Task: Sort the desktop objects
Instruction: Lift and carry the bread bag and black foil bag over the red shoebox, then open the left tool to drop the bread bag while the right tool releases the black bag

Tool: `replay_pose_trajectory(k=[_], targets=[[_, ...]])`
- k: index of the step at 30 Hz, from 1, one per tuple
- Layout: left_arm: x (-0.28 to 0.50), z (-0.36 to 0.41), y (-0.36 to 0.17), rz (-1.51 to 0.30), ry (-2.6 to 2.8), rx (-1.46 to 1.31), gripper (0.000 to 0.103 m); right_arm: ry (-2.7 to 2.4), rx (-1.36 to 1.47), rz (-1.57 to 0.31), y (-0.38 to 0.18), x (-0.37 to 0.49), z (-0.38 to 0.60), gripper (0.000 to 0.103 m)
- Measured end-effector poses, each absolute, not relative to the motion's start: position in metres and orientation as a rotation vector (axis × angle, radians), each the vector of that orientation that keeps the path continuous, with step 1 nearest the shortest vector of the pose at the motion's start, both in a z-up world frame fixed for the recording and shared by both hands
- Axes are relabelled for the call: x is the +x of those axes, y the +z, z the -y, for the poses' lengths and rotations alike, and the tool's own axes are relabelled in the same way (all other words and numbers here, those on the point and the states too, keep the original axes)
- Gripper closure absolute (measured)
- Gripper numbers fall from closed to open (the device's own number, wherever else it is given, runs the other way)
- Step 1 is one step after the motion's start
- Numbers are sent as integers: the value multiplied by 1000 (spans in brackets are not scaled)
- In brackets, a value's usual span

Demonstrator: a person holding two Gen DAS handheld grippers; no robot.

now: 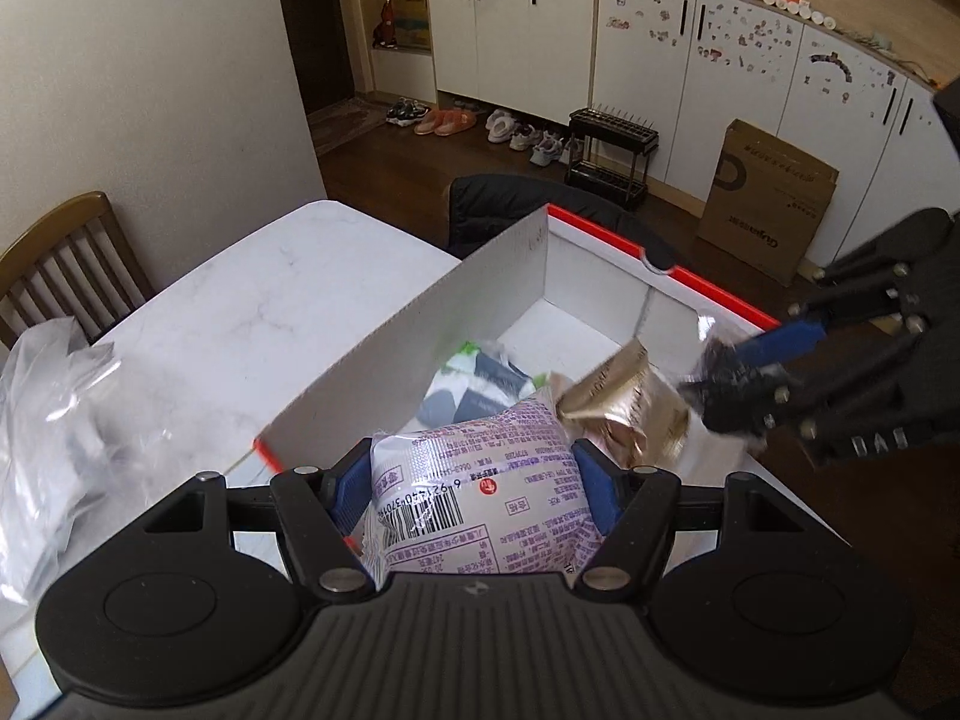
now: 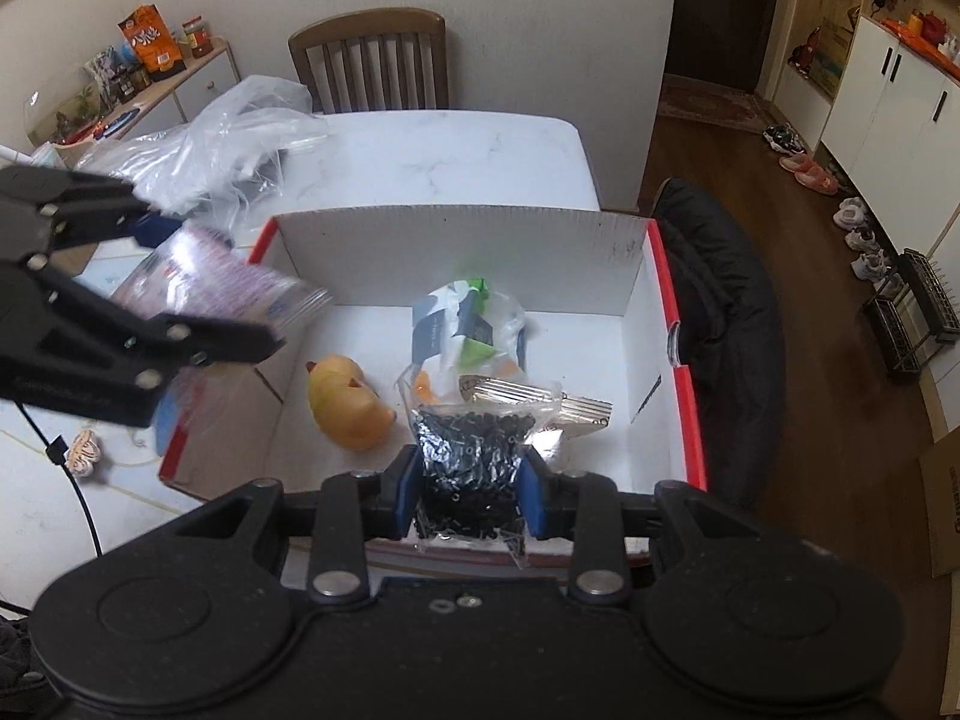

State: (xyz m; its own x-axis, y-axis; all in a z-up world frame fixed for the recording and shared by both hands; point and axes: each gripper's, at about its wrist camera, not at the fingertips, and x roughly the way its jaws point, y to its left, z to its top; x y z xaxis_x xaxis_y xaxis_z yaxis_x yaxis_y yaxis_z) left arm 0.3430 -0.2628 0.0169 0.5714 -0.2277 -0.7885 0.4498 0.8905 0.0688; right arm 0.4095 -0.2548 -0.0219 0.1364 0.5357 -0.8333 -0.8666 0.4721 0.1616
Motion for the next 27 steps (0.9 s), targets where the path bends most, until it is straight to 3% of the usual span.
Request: replay_pose_trajectory(k=[27], targets=[[426,293,-64,-1058,-317,344,34,1076,-514,-1130,-85,431,218,70]])
